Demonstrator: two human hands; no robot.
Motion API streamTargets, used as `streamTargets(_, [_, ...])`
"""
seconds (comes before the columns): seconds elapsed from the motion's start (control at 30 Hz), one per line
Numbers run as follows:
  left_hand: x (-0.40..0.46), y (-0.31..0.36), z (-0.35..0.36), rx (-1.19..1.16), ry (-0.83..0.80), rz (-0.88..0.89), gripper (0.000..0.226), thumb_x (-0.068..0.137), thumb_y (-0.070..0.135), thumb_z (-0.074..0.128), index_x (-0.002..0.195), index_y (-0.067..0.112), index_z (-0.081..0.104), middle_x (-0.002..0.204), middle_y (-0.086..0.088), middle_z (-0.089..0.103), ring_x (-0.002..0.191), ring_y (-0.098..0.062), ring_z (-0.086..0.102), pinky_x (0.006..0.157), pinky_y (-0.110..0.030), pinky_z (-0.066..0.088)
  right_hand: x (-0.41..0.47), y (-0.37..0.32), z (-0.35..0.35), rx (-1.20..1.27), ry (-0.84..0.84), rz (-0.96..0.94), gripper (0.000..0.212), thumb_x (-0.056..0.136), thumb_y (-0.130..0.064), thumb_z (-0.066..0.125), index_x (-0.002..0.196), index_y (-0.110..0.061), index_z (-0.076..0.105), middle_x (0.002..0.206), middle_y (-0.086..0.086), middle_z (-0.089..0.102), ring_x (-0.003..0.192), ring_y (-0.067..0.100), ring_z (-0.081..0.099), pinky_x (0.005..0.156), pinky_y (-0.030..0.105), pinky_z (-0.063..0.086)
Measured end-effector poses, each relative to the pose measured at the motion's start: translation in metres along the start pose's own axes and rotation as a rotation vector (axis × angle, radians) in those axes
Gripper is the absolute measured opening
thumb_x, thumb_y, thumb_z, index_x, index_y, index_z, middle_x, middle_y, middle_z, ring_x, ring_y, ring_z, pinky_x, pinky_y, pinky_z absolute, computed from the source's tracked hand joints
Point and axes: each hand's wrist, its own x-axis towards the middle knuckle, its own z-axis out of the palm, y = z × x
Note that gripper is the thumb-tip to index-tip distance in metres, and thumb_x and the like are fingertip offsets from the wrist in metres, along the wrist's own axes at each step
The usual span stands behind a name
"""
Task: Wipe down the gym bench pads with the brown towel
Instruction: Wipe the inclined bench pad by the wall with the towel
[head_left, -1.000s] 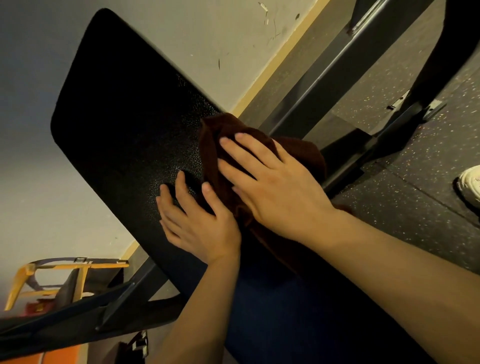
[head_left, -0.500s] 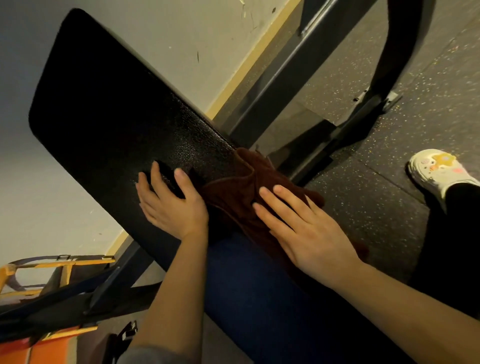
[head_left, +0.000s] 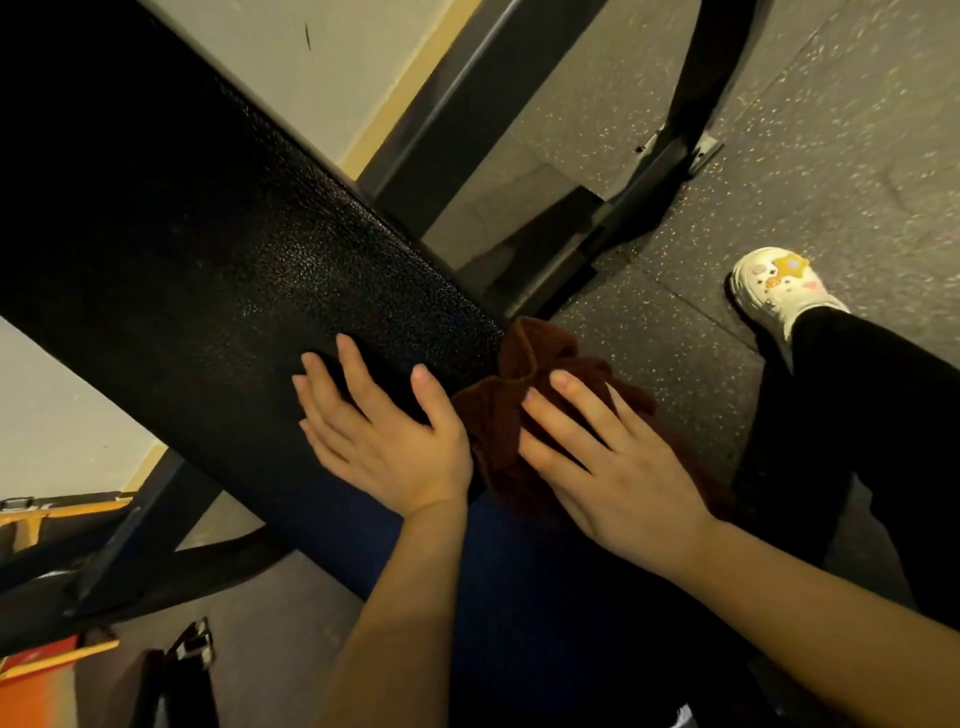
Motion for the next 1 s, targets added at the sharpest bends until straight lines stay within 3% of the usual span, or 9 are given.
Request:
streamTargets(0.23, [0.003,-0.001,0.0,0.021,0.01,0.001,0.063,0.103,0.053,0.025,0.147,0.011,0.043,0.153,-0.018,0.039,0.143,-0.036,0.033,0.114,-0.054,0.025,0.047,-0.006,0.001,0.061,0.088,0.008,0.043,0.096,-0.017,0.05,0.139,-0.013,0.051,0.157,0.009,0.036,0.148,0.031,0.025,0.117,0.05,0.028])
streamTargets(0.33, [0.002,-0.001,-0.002,0.01,-0.002,-0.007,0.064,0.102,0.053,0.025,0.148,0.012,0.04,0.155,-0.019,0.036,0.145,-0.036,0.03,0.115,-0.054,0.022,0.023,-0.006,0.0,0.07,0.071,0.023,0.046,0.098,-0.018,0.046,0.144,-0.014,0.044,0.159,0.009,0.031,0.149,0.029,0.023,0.116,0.051,0.029])
streamTargets(0.5, [0.001,0.0,-0.003,-0.001,-0.015,-0.025,0.061,0.101,0.047,0.033,0.15,0.012,0.038,0.157,-0.018,0.033,0.146,-0.035,0.026,0.117,-0.052,0.019,-0.065,0.008,0.008,0.034,-0.011,0.005,0.054,0.099,-0.024,0.042,0.151,-0.02,0.029,0.161,0.002,0.021,0.151,0.023,0.014,0.12,0.047,0.016])
streamTargets(0.7, [0.001,0.003,-0.004,0.018,-0.012,-0.031,0.062,0.1,0.048,0.031,0.151,0.013,0.037,0.157,-0.017,0.033,0.147,-0.034,0.026,0.118,-0.051,0.017,-0.101,0.013,-0.005,0.188,-0.028,0.055,0.065,0.093,-0.018,0.058,0.151,-0.022,0.031,0.156,0.007,0.032,0.146,0.027,0.029,0.111,0.055,0.036])
streamTargets(0.77, [0.001,0.003,-0.004,0.02,-0.015,-0.034,0.062,0.1,0.048,0.031,0.151,0.013,0.037,0.157,-0.017,0.032,0.147,-0.034,0.025,0.118,-0.051,0.017,-0.094,0.011,-0.009,0.215,0.005,0.078,0.06,0.095,-0.022,0.058,0.15,-0.022,0.033,0.154,0.01,0.033,0.143,0.03,0.034,0.111,0.054,0.036])
streamTargets(0.9, [0.0,0.004,-0.004,0.02,-0.006,-0.033,0.061,0.1,0.046,0.032,0.15,0.012,0.038,0.156,-0.018,0.033,0.146,-0.036,0.027,0.118,-0.052,0.019,-0.075,0.011,0.0,0.23,0.009,0.11,0.055,0.1,-0.037,0.051,0.15,-0.023,0.033,0.156,0.01,0.028,0.148,0.033,0.024,0.115,0.055,0.031])
streamTargets(1.0, [0.003,0.003,-0.001,0.016,0.012,-0.02,0.063,0.1,0.048,0.032,0.15,0.011,0.039,0.155,-0.019,0.035,0.146,-0.036,0.028,0.117,-0.052,0.019,-0.038,0.017,0.003,0.232,0.035,0.109,0.056,0.102,-0.044,0.047,0.151,-0.022,0.03,0.157,0.018,0.022,0.148,0.037,0.021,0.119,0.046,0.027])
